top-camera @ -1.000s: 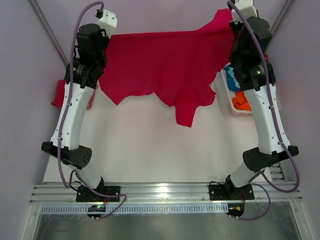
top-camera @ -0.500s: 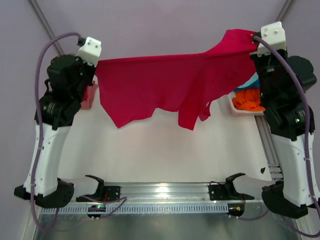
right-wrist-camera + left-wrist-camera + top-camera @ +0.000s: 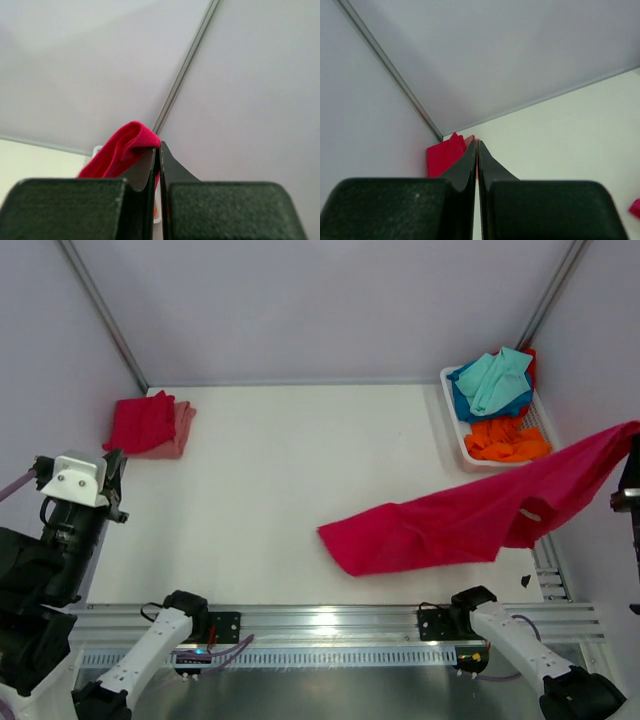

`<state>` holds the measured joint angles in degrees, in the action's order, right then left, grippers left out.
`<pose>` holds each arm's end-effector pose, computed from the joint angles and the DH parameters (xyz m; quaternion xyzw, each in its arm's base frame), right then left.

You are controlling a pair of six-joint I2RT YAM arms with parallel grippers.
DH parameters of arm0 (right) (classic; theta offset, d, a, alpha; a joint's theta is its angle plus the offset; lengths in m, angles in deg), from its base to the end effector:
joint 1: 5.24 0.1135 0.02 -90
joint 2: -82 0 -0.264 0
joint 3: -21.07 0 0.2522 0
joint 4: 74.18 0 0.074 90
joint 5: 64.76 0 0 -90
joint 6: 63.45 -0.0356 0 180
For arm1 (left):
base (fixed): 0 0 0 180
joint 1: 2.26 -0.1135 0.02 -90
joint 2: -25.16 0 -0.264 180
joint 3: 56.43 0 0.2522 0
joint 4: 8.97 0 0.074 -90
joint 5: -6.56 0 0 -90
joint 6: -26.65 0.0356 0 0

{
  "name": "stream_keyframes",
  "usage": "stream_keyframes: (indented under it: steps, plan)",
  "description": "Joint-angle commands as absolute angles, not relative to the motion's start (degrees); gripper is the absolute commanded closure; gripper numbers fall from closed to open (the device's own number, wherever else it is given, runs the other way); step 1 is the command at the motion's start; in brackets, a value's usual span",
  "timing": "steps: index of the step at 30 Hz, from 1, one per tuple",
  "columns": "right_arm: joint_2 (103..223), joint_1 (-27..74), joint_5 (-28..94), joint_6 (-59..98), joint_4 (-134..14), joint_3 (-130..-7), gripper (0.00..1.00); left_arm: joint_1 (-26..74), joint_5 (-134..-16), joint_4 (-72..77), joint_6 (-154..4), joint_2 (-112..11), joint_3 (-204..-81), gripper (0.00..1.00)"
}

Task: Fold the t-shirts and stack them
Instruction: Flatten out the tshirt

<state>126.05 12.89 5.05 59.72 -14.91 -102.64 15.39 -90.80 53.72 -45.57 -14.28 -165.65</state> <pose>-0.0188 -0.0191 0.5826 -0.1135 0.5689 -0.2050 0.7883 0.0126 0.0008 0.5314 0.1552 0.6440 0.0433 0.7479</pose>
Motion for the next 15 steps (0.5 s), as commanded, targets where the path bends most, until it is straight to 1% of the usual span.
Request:
stream_keyframes:
  steps: [1,3,6,8,11,12,14,15]
  plan:
    - [124.01,12.51,8.89,57.76,-13.76,-105.36,0.97,13.91,-86.43,57.26,-47.35,-12.64,-164.15,1.0]
    - [123.66,12.51,8.01,58.19,-12.88,-104.58,0.97,13.56,-86.69,57.26,-46.83,-11.5,-162.31,1.0]
    - [122.78,12.51,8.88,58.81,-13.58,-100.02,0.97,13.47,-86.0,56.21,-46.13,-11.58,-159.41,1.0]
    - [123.48,12.51,9.41,57.41,-12.88,-98.78,0.97,13.47,-81.89,55.94,-45.69,-12.63,-158.0,0.92]
    - [124.89,12.25,10.29,56.79,-12.26,-98.6,0.97,13.47,-76.25,55.94,-45.94,-13.95,-155.01,0.63]
    - [125.24,12.33,10.56,56.88,-12.17,-98.69,0.97,13.47,-72.06,55.94,-46.38,-15.17,-154.39,0.46]
    - [126.03,12.34,10.38,56.96,-12.52,-99.04,0.97,13.47,-68.0,55.42,-48.58,-16.67,-152.37,0.26]
    - [126.47,12.34,10.47,57.14,-12.52,-99.3,0.97,13.47,-64.58,54.63,-49.11,-18.42,-151.76,0.19]
